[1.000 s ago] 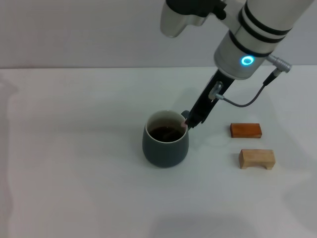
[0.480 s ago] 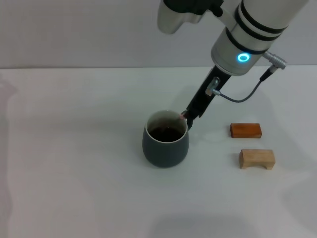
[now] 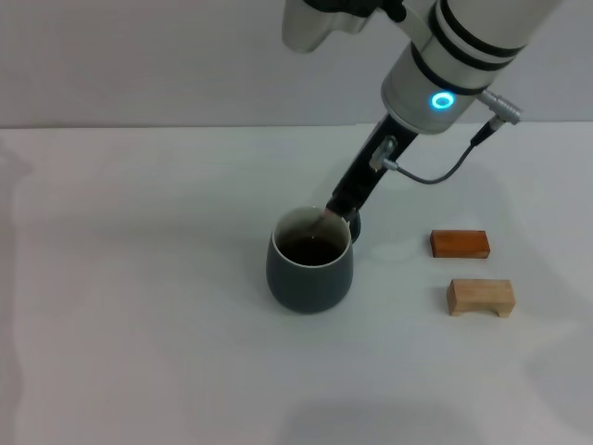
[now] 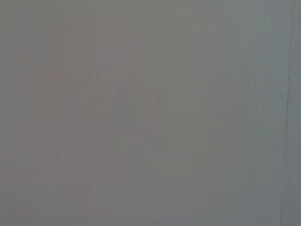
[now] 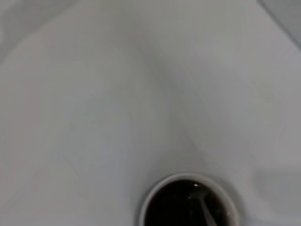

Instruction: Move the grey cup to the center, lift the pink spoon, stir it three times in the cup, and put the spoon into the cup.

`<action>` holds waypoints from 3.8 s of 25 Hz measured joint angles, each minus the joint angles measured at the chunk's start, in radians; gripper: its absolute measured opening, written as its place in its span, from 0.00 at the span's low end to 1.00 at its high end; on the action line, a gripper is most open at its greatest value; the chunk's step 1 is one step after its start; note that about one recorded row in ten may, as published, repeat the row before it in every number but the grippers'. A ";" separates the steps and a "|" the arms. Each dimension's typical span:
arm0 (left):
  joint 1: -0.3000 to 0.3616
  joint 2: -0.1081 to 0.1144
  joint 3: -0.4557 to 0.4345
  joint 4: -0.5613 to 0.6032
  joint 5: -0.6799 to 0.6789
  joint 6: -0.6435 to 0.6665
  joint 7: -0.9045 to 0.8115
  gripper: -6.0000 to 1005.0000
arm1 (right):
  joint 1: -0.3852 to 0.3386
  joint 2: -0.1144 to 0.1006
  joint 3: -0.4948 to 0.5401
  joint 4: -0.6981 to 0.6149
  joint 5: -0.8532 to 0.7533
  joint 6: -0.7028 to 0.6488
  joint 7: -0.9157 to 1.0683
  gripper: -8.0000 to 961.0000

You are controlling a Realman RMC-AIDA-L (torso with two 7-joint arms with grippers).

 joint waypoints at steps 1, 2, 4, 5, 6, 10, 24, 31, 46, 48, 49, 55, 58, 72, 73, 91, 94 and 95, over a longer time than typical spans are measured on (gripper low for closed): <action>0.000 0.000 0.000 0.000 0.000 0.000 0.000 0.00 | 0.002 0.000 -0.002 -0.001 -0.014 -0.003 0.002 0.17; 0.000 0.000 0.000 0.000 0.000 0.000 0.000 0.00 | 0.004 0.001 -0.003 -0.002 -0.024 -0.001 0.002 0.17; 0.000 0.000 -0.001 0.000 0.000 0.000 0.000 0.00 | 0.008 0.003 -0.005 -0.001 -0.032 0.017 0.002 0.17; 0.000 0.000 -0.001 0.000 0.000 0.001 0.000 0.00 | 0.009 0.003 -0.005 0.000 -0.031 0.026 0.001 0.17; -0.001 0.000 -0.002 0.000 0.000 0.001 0.000 0.00 | 0.011 0.004 -0.005 0.003 -0.026 0.038 -0.002 0.17; -0.001 0.000 -0.002 0.000 0.000 0.001 0.000 0.00 | 0.015 0.007 0.001 0.006 0.024 0.067 -0.015 0.17; 0.000 0.000 -0.003 0.004 0.000 0.001 0.000 0.00 | 0.015 0.009 -0.005 -0.004 0.004 0.068 -0.026 0.17; 0.002 0.000 -0.003 0.006 0.000 0.001 0.000 0.00 | 0.011 0.009 -0.006 -0.007 0.014 0.026 -0.025 0.17; 0.006 0.002 0.000 0.008 0.000 0.003 -0.002 0.00 | 0.008 0.011 -0.056 -0.013 -0.018 -0.008 0.008 0.17; 0.006 0.002 0.000 0.008 0.000 0.003 -0.002 0.00 | 0.008 0.011 -0.056 -0.012 -0.021 -0.009 0.009 0.19; 0.006 0.002 0.000 0.008 0.000 0.003 -0.002 0.00 | 0.008 0.011 -0.056 -0.012 -0.021 -0.009 0.009 0.20; 0.006 0.002 0.002 0.008 0.000 0.004 -0.003 0.00 | 0.008 0.011 -0.057 -0.010 -0.025 -0.021 0.008 0.24; 0.006 0.002 0.002 0.008 0.006 0.004 -0.001 0.00 | -0.008 0.011 -0.058 -0.002 -0.029 -0.092 0.005 0.24; 0.005 0.003 -0.005 0.008 0.038 -0.002 -0.013 0.00 | -0.489 0.025 -0.433 0.227 0.029 -1.302 -0.066 0.24; 0.004 0.002 -0.005 0.008 0.038 -0.003 -0.015 0.00 | -0.554 0.028 -0.499 0.224 0.048 -1.507 -0.061 0.24; 0.003 -0.004 0.002 0.008 0.047 -0.010 -0.016 0.00 | -0.866 0.023 -0.531 0.196 0.226 -2.004 -0.066 0.24; 0.011 -0.008 -0.002 0.004 0.047 -0.008 -0.016 0.00 | -0.978 0.023 -0.462 0.206 0.236 -2.030 -0.066 0.24; 0.016 -0.010 -0.003 0.004 0.047 -0.006 -0.016 0.00 | -1.012 0.023 -0.443 0.203 0.236 -2.041 -0.066 0.24</action>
